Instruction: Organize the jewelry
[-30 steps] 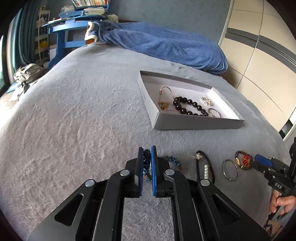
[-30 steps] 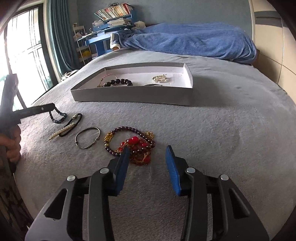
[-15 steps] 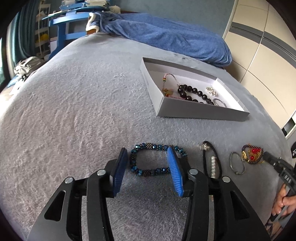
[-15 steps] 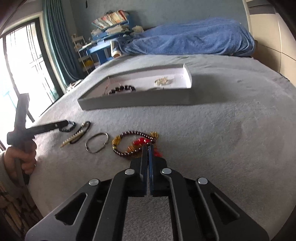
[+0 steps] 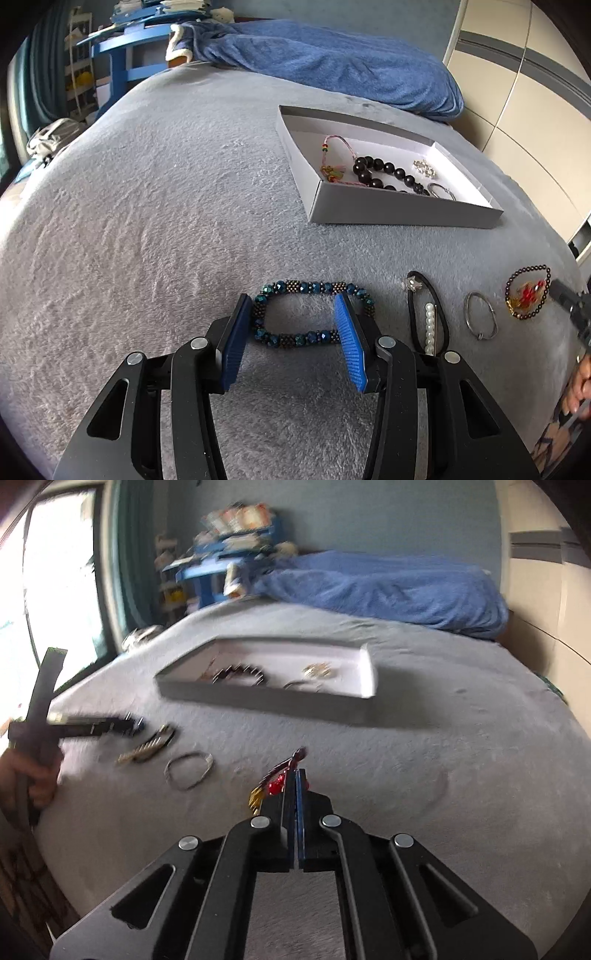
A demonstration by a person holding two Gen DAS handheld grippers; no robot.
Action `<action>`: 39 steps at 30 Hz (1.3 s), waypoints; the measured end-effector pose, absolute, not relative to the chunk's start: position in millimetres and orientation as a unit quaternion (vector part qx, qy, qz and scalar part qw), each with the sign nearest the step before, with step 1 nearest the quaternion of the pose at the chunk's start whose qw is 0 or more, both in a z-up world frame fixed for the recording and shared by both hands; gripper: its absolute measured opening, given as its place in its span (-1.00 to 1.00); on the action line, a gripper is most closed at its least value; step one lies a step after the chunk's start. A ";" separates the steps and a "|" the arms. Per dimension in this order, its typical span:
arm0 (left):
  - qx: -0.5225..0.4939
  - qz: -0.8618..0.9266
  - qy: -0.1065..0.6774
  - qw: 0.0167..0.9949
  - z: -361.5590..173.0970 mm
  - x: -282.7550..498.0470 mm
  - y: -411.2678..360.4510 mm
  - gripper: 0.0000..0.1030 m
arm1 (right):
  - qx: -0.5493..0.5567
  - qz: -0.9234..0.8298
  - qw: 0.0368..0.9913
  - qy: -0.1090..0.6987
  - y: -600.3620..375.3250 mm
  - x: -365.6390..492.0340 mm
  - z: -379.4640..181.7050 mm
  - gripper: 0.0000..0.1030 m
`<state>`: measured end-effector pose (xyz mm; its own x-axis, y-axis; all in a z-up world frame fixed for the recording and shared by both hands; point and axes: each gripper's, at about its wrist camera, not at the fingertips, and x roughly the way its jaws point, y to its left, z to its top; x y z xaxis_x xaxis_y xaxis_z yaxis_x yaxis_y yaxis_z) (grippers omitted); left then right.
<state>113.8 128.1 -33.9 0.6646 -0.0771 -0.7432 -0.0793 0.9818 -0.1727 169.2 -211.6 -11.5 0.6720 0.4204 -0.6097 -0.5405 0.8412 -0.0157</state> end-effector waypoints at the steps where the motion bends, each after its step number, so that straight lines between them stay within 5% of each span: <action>1: -0.094 0.001 0.410 0.907 -34.0 114.0 127.6 -0.10 | -0.111 0.274 0.905 0.306 -206.8 164.8 -13.5 -0.99; 30: -0.091 -0.005 0.412 0.907 -35.3 114.8 126.3 -0.10 | 0.034 0.216 0.923 0.315 -264.6 197.0 1.1 -0.99; 31: -0.091 -0.005 0.412 0.907 -35.2 114.7 125.9 -0.14 | 0.035 0.218 0.924 0.312 -263.6 197.4 2.5 -0.99; 33: -0.092 -0.011 0.411 0.907 -35.3 114.5 125.3 -0.87 | 0.036 0.222 0.925 0.307 -262.2 197.4 5.9 -0.99; 39: -0.104 -0.013 0.393 0.914 -28.9 107.5 128.5 -0.86 | 0.033 0.231 0.925 0.298 -257.1 200.2 14.7 -0.99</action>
<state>107.5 128.5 -28.9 0.6909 -0.1052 -0.7152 -0.0582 0.9780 -0.2001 200.2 -257.1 14.8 0.7149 0.4478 -0.5370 -0.4083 0.8908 0.1993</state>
